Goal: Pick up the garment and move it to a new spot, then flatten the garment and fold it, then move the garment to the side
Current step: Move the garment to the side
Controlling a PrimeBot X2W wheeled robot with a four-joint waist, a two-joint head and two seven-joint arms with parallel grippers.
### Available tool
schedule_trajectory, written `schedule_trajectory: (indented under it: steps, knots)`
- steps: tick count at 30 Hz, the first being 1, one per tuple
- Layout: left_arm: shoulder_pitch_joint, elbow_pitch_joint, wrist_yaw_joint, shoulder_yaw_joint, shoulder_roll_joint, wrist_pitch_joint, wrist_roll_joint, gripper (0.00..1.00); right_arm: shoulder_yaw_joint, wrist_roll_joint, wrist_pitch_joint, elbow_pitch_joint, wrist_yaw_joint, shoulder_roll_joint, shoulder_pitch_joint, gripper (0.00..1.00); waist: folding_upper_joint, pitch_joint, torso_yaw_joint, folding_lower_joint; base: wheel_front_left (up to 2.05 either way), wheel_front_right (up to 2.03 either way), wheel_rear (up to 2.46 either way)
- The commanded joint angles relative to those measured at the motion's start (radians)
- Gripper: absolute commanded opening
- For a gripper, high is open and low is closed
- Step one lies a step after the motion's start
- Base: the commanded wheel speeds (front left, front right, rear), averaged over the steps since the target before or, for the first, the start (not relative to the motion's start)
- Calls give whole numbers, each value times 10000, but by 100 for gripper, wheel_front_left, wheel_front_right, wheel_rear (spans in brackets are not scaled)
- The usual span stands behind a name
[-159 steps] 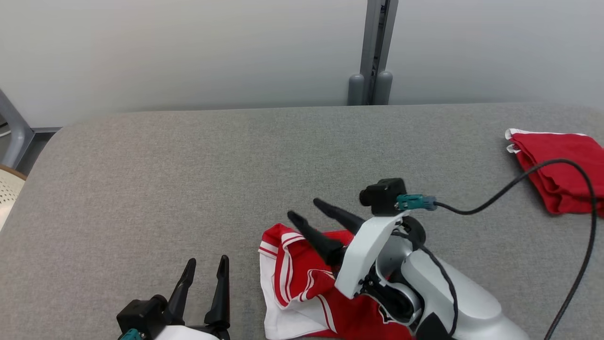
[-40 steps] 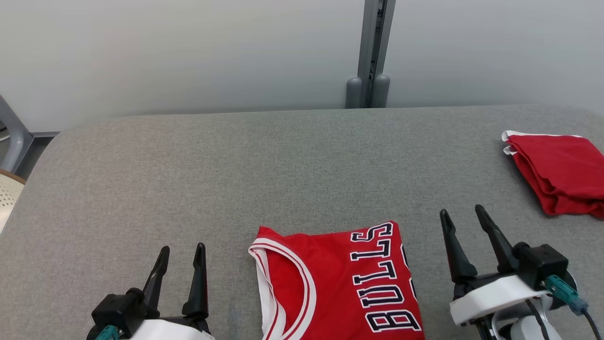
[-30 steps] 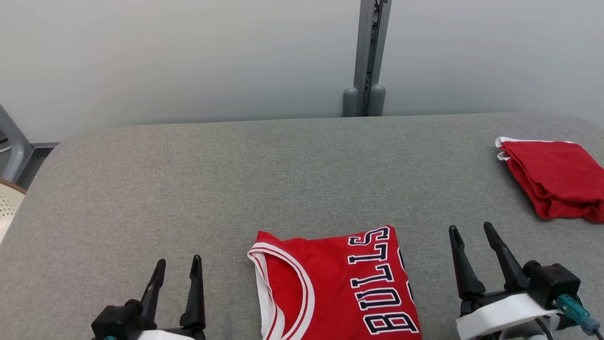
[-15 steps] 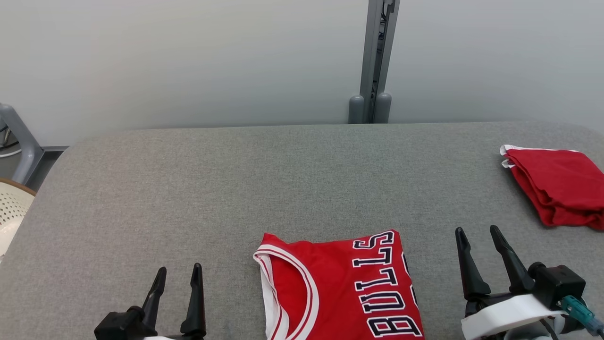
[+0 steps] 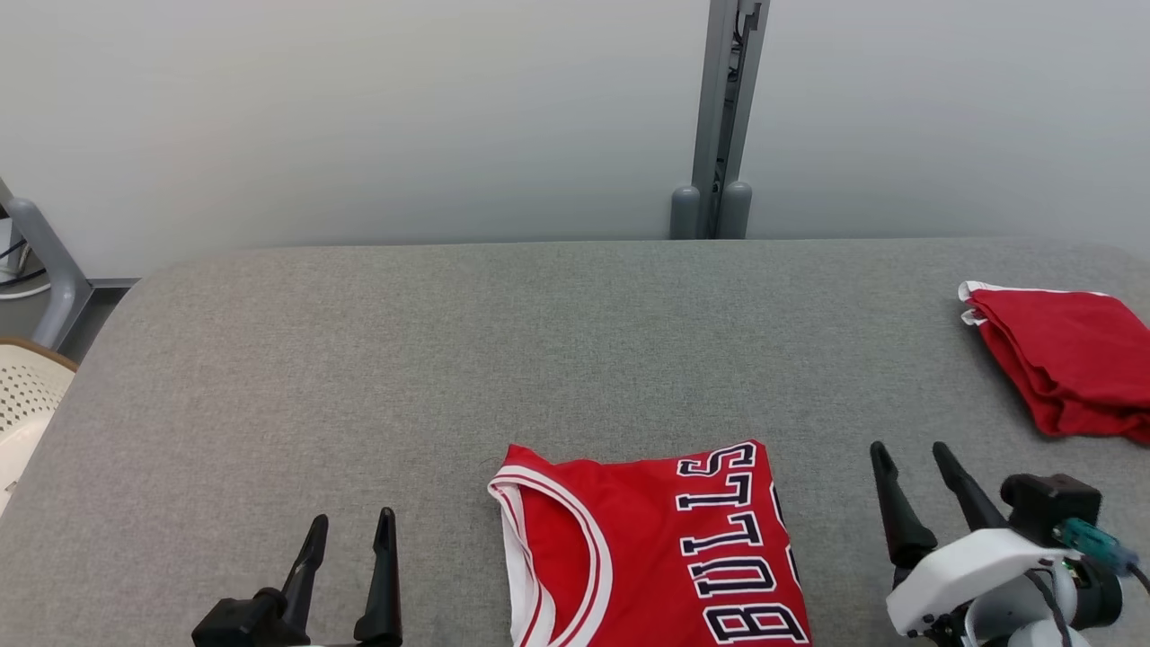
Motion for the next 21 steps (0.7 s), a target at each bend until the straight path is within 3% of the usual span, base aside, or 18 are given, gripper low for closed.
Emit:
schedule_trajectory:
  steps: [1, 6, 11, 21]
  knots:
    - [107, 12, -45, -6, -8, -42, 72, 100, 5, -88, 452, 72, 1, -59, -146, 100, 0, 19, 38, 0, 0, 0, 0]
    - [30, 46, -108, -50, -80, -41, 81, 100, 509, 438, 2949, 186, 1, -746, -529, 100, 0, 141, 252, 0, 0, 0, 0]
    - [-90, 79, -177, -66, -166, -41, 125, 100, 1378, 1545, 4678, 285, 3, -1420, -731, 100, 0, 392, 541, 0, 0, 0, 0]
    - [-561, 171, -287, -44, -283, -43, 255, 100, 2383, 2704, 5277, 1194, 1, -1712, -1428, 100, 0, 1272, 1218, 0, 0, 0, 0]
